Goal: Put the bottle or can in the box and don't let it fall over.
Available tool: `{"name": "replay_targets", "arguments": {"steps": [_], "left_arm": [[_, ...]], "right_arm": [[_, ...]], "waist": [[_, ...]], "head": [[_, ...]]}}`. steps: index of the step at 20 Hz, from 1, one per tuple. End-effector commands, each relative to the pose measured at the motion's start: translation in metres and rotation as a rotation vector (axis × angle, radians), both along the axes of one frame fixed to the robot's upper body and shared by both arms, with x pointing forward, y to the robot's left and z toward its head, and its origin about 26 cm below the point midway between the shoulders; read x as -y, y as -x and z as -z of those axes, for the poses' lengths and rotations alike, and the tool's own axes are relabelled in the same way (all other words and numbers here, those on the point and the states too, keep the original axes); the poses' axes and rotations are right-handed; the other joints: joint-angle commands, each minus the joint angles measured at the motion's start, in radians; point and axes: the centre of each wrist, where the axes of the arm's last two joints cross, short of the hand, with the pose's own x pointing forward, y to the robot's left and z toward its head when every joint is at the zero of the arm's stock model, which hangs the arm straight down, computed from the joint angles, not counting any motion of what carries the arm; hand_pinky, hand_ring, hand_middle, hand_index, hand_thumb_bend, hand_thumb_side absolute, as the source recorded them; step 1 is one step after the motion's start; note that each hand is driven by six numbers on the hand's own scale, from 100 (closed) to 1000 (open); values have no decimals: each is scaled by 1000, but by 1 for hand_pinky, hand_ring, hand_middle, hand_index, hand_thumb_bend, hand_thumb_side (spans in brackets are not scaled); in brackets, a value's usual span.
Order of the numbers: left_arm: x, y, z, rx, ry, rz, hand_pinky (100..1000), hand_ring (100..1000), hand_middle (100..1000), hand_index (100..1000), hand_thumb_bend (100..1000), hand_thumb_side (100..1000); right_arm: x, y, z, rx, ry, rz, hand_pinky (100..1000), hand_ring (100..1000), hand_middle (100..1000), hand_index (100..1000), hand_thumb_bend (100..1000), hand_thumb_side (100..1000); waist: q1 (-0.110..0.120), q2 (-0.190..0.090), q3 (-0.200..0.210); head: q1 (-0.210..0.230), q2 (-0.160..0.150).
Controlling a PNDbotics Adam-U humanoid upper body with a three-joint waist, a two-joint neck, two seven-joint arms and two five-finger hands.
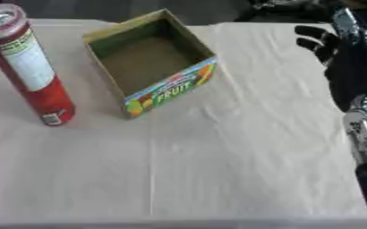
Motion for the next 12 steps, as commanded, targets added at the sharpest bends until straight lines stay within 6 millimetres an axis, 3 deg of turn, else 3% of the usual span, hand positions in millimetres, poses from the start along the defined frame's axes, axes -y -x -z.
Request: {"name": "replay_targets", "arguments": {"steps": [1,12], "left_arm": [[0,-1,-11,0,-62,51,902,1000,1000,948,484,532],[13,-13,2,-92,-44,140,883,1000,1000,934,496,519]], "right_arm": [[-1,3,-11,31,27,-6,848,786,907,947,100,696],[-2,2,-10,26,26,-14,849,787,908,948,100,699]], "waist": [[4,-14,-3],[3,-11,-7]], "head": [[3,-13],[14,-19]]}}
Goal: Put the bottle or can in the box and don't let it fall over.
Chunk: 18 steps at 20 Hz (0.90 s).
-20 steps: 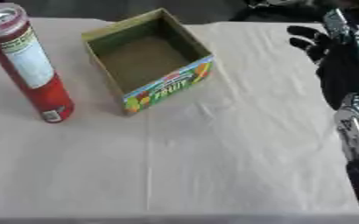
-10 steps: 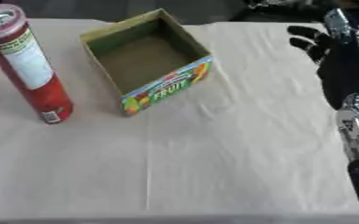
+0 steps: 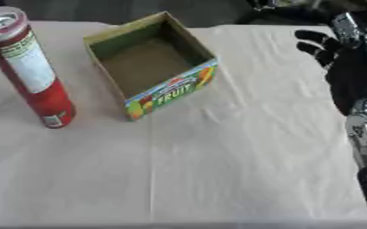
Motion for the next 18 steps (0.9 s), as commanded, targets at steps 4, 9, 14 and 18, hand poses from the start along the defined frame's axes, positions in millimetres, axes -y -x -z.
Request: {"name": "replay_targets", "arguments": {"steps": [4,9,14,18], "left_arm": [[9,-7,-6,-3,8,29,882,1000,1000,933,495,522],[16,-13,-3,-22,12,31,885,1000,1000,935,496,524],[24,-19,0,-26,8,29,871,1000,1000,919,522,510],[29,-23,0,-1,-9,17,872,1000,1000,917,553,503]], "right_arm": [[-2,2,-10,31,22,-10,849,787,908,948,100,699],[-3,2,-10,30,21,-11,849,787,909,949,100,700],[-3,2,-10,27,20,-13,850,787,909,949,100,701],[-3,2,-9,26,20,-13,850,787,909,949,100,702]], "waist": [[3,-10,-3],[2,-10,-5],[0,-8,-7],[-3,-6,-7]], "head": [[4,-13],[4,-14],[6,-16],[7,-17]]}}
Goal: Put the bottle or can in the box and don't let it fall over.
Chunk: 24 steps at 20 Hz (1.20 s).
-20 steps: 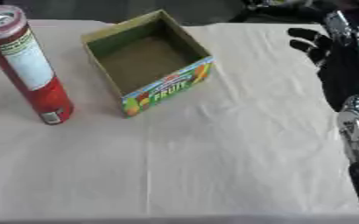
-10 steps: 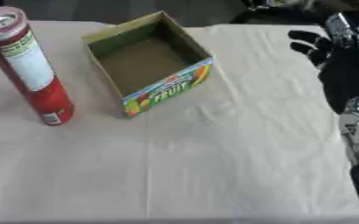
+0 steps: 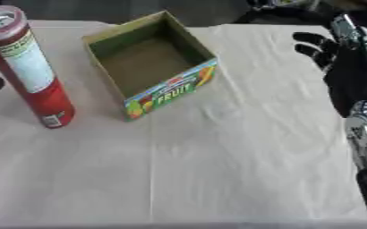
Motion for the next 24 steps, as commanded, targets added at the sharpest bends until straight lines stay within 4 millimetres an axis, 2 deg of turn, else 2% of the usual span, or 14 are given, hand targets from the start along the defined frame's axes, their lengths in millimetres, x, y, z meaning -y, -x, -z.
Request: {"name": "replay_targets", "arguments": {"steps": [1,13,24], "left_arm": [[1,-3,-9,45,-31,-19,871,1000,1000,917,556,503],[11,-12,-5,78,-41,-63,857,1000,1000,906,581,506],[20,-18,-5,70,16,-73,858,1000,1000,900,564,516]], "right_arm": [[-1,3,-10,32,23,-1,850,787,908,949,100,702],[-2,3,-9,28,25,-9,850,784,909,949,100,707],[-2,3,-8,24,22,-9,849,778,909,949,100,709]], "waist": [[0,-11,-1],[-7,-6,-3],[-7,-2,-5]], "head": [[3,-14],[7,-22],[1,-27]]}}
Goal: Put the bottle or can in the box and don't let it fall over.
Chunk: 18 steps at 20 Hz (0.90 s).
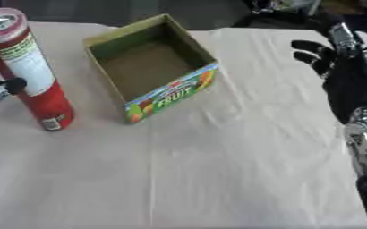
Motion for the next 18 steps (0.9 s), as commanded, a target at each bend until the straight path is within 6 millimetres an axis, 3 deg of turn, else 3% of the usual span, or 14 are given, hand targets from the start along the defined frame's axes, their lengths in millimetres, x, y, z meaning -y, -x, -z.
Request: {"name": "replay_targets", "arguments": {"steps": [1,18], "left_arm": [[1,-3,-11,21,16,-4,858,1000,1000,900,564,515],[16,-10,-16,51,96,27,863,1000,1000,883,551,513]], "right_arm": [[-1,3,-10,33,19,-3,849,778,909,949,100,709],[-1,3,-9,31,10,-5,847,772,905,945,100,711]], "waist": [[2,-11,-2],[-1,-7,-5]], "head": [[-3,-14],[-6,-16]]}}
